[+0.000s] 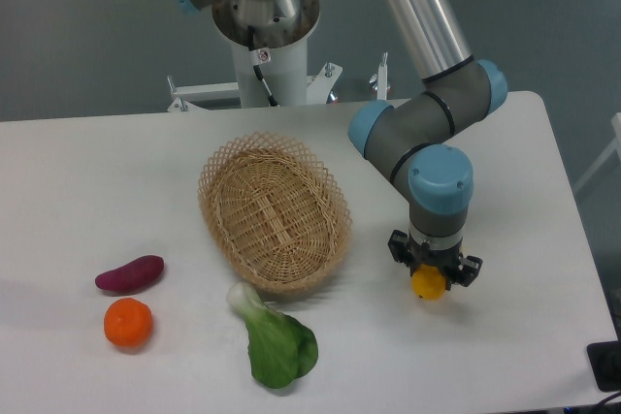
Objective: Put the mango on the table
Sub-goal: 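Carry the yellow mango in the gripper and lower it toward the table, then open the gripper to release the mango onto the table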
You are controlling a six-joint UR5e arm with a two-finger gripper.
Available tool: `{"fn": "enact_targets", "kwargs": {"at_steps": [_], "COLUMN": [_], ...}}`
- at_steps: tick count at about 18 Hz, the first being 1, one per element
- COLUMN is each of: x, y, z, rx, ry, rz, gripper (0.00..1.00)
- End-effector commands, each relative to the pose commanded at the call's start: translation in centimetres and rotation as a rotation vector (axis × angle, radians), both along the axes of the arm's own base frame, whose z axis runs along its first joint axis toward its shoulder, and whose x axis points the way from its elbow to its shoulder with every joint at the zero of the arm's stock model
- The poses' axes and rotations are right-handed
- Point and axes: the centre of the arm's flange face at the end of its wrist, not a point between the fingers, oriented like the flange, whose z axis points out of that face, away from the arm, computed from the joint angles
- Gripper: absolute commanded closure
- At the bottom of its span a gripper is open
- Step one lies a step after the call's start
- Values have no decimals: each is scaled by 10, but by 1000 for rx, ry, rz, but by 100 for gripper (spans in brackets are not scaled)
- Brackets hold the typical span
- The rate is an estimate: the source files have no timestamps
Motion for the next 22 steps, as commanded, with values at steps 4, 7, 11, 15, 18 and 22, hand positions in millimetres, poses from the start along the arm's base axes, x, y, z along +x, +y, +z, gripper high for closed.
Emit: {"fn": "enact_targets", "kwargs": {"at_steps": [4,7,11,15,18,22], "x": [-1,-5,-12,-23,-30,-39], "y": [2,4,7,-2,-10,-27], "z": [1,5,21,34,37,53], "rx": [2,7,25,36,31,53], "ry": [4,12,37,43,37,0], "rz": [-3,2,-3,4,-36,-68], "gripper": [6,0,0,0,0,0]}}
